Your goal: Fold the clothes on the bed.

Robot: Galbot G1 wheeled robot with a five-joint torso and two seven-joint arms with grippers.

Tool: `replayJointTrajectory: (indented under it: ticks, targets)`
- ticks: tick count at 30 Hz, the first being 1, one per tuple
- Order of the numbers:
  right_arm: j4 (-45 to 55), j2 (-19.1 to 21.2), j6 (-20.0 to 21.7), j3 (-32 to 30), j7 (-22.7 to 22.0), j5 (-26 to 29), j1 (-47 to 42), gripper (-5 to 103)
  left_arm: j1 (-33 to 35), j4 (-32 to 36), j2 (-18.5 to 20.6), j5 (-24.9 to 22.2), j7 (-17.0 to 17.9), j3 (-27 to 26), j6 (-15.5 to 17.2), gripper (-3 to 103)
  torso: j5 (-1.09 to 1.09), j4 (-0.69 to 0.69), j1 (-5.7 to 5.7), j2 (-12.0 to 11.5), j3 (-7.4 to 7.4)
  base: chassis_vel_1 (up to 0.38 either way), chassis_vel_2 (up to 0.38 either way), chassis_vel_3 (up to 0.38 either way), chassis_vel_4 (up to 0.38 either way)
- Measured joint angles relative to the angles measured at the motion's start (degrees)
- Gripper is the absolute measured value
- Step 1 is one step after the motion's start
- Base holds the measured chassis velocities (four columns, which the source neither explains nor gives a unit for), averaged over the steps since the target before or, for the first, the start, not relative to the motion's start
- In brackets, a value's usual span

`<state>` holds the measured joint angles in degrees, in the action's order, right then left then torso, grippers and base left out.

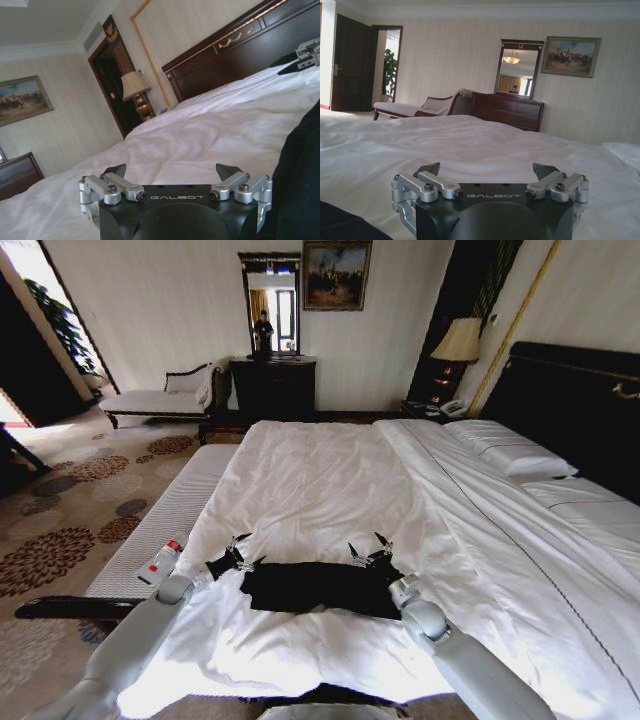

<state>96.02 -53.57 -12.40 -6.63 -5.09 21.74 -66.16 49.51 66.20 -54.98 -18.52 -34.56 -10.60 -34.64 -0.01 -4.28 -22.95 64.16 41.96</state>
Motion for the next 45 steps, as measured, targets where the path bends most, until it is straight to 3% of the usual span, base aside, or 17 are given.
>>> replayJointTrajectory:
  ticks: [9, 16, 25, 35, 45]
  targets:
    - [0.3, -0.1, 0.1, 0.1, 0.1, -0.7, -0.5, 100, 0.5, -0.2, -0.1, -1.3, 0.2, -1.9, 1.0, 100, 0.0, 0.02, 0.01, 0.0, -0.01, 0.0, 0.0, 0.0, 0.0]
    - [0.4, -0.2, 0.1, 0.4, 0.2, -0.9, -0.5, 100, -1.0, -2.4, -2.7, 0.1, 0.3, -0.4, 1.1, 100, 0.0, 0.0, 0.01, 0.0, 0.0, 0.0, 0.0, 0.0, 0.0]
    - [0.5, 0.0, 0.1, 0.3, 0.2, -0.9, -0.6, 100, 1.1, -1.5, -2.3, 2.1, 0.3, 1.5, 0.4, 100, 0.0, 0.02, 0.0, 0.0, 0.0, 0.0, 0.0, 0.0, 0.0]
    - [-0.3, -0.6, -0.4, 0.1, 0.3, -1.7, -1.0, 100, 12.6, 12.2, 3.8, -1.1, -0.7, -2.2, -0.3, 100, 0.0, 0.03, 0.01, 0.0, -0.01, 0.0, 0.0, 0.0, 0.0]
    - [-0.3, -0.7, -0.7, -0.6, 0.0, -2.0, -1.7, 100, 18.0, 12.3, 9.2, 2.0, -6.2, -4.8, -2.2, 100, 0.0, 0.03, 0.01, 0.0, 0.0, 0.0, 0.0, 0.0, 0.0]
